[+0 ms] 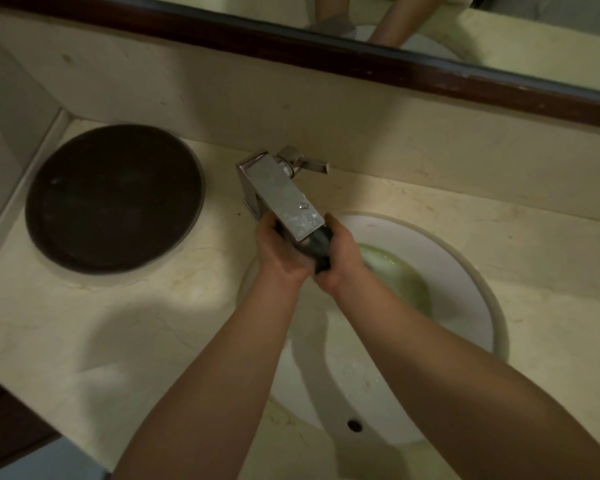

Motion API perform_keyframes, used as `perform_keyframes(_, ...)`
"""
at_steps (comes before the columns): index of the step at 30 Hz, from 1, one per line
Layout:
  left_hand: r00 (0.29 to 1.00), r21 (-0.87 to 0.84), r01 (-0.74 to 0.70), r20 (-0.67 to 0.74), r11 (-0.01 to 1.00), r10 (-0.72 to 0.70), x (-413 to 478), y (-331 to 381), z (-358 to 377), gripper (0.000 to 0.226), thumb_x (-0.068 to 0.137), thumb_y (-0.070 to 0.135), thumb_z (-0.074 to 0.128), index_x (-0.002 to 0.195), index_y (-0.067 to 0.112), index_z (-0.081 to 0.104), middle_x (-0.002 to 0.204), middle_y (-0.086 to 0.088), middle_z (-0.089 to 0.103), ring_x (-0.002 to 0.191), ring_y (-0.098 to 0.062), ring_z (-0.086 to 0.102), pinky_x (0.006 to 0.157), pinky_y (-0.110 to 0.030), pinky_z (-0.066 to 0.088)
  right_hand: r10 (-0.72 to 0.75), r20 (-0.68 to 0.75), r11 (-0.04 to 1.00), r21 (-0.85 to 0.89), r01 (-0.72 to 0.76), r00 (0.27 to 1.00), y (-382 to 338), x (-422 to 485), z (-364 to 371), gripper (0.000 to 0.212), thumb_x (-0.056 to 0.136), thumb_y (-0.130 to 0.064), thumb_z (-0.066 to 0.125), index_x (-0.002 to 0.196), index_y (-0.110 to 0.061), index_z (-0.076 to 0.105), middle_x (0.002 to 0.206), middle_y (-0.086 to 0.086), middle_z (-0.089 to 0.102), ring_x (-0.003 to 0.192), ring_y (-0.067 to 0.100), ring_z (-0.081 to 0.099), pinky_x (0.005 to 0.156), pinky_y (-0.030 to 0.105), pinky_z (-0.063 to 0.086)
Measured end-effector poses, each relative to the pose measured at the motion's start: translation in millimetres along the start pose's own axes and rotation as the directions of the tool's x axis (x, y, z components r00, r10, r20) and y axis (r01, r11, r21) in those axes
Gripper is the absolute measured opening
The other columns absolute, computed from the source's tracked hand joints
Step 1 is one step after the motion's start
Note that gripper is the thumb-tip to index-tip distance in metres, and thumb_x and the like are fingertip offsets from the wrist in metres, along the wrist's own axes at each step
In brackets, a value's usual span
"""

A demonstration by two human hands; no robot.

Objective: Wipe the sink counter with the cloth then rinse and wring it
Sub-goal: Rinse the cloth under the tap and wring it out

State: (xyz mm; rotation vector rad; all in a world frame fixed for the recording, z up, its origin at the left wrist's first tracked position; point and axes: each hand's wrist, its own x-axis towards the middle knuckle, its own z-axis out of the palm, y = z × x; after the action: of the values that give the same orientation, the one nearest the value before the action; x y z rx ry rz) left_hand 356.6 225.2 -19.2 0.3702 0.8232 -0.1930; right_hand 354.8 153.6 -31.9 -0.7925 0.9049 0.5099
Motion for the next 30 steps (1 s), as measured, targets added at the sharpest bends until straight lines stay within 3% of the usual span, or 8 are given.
perform_keyframes(3,0.999,0.030,-0.034,-0.016,0.999,0.034,4,-3,-1,0.031,0.092,0.026,0.037,0.064,0.018,0.047,0.050,0.001,0.050,0.048,-0.016,0.051,0.057,-0.025,0.040,-0.062,-0.086,0.988,-0.144,0.050,0.994,-3,9,-1,0.036,0.091,-0.025,0.054,0.120,-0.005,0.063,0.105,0.014,0.067,0.092,0.027,0.066,0.058,0.024,0.053)
perform_keyframes(6,0.998,0.061,-0.055,-0.041,0.997,0.057,9,-7,-4,0.030,0.094,0.022,0.039,0.067,0.016,0.049,0.052,-0.002,0.052,0.047,-0.018,0.054,0.056,-0.025,0.043,-0.107,-0.126,0.971,-0.225,0.076,0.986,0,11,-7,0.013,0.094,-0.021,0.049,0.095,-0.014,0.059,0.101,0.006,0.065,0.081,0.022,0.065,0.058,0.019,0.051)
perform_keyframes(11,0.994,0.043,-0.073,-0.075,0.996,0.076,18,-14,-8,0.026,0.095,0.023,0.037,0.075,0.017,0.052,0.050,-0.002,0.058,0.044,-0.016,0.058,0.061,-0.027,0.044,-0.150,-0.196,0.927,-0.370,0.069,0.969,3,23,-14,0.010,0.082,-0.024,0.062,0.079,-0.019,0.054,0.086,0.005,0.062,0.069,0.020,0.059,0.065,0.030,0.053)
perform_keyframes(14,0.998,0.089,-0.062,-0.024,0.994,0.065,16,-11,-14,0.031,0.098,0.021,0.037,0.071,0.016,0.052,0.054,-0.001,0.056,0.047,-0.015,0.055,0.069,-0.029,0.040,-0.116,-0.249,0.942,-0.336,0.027,0.962,3,20,-23,0.009,0.085,-0.037,0.061,0.087,-0.027,0.060,0.092,0.005,0.070,0.059,0.016,0.058,0.045,0.021,0.042)
perform_keyframes(18,0.999,0.227,-0.036,0.004,0.973,0.036,8,-5,-19,0.028,0.097,0.026,0.043,0.078,0.015,0.061,0.061,-0.002,0.066,0.051,-0.015,0.064,0.078,-0.038,0.050,-0.024,-0.220,0.982,-0.188,-0.019,0.975,9,13,-35,0.044,0.093,-0.058,0.043,0.095,-0.020,0.064,0.092,0.003,0.069,0.091,0.020,0.060,0.091,0.036,0.047)
perform_keyframes(22,0.997,0.282,-0.078,0.015,0.956,0.076,7,-4,-23,0.030,0.097,0.029,0.044,0.082,0.015,0.067,0.069,-0.002,0.071,0.073,-0.019,0.067,0.076,-0.036,0.051,0.008,-0.161,0.999,-0.045,-0.015,0.987,23,12,-27,0.056,0.087,-0.065,0.047,0.115,-0.020,0.064,0.105,0.007,0.072,0.100,0.025,0.064,0.097,0.038,0.045)
perform_keyframes(25,0.999,0.267,-0.035,-0.012,0.963,0.040,-1,-8,-17,0.036,0.093,0.027,0.046,0.068,0.013,0.068,0.076,-0.008,0.068,0.069,-0.023,0.067,0.080,-0.036,0.051,-0.018,-0.044,0.996,0.089,0.022,0.999,28,14,-14,0.054,0.089,-0.061,0.049,0.116,-0.018,0.066,0.109,0.008,0.074,0.102,0.026,0.069,0.099,0.039,0.050)
perform_keyframes(30,0.991,0.105,-0.118,-0.046,0.987,0.123,-1,-5,-7,0.018,0.087,0.026,0.049,0.086,0.014,0.063,0.083,-0.008,0.062,0.077,-0.026,0.062,0.083,-0.037,0.048,-0.053,0.020,0.994,0.098,0.051,0.998,24,21,0,0.034,0.091,-0.040,0.055,0.106,-0.013,0.070,0.111,0.010,0.072,0.100,0.026,0.069,0.086,0.037,0.054)
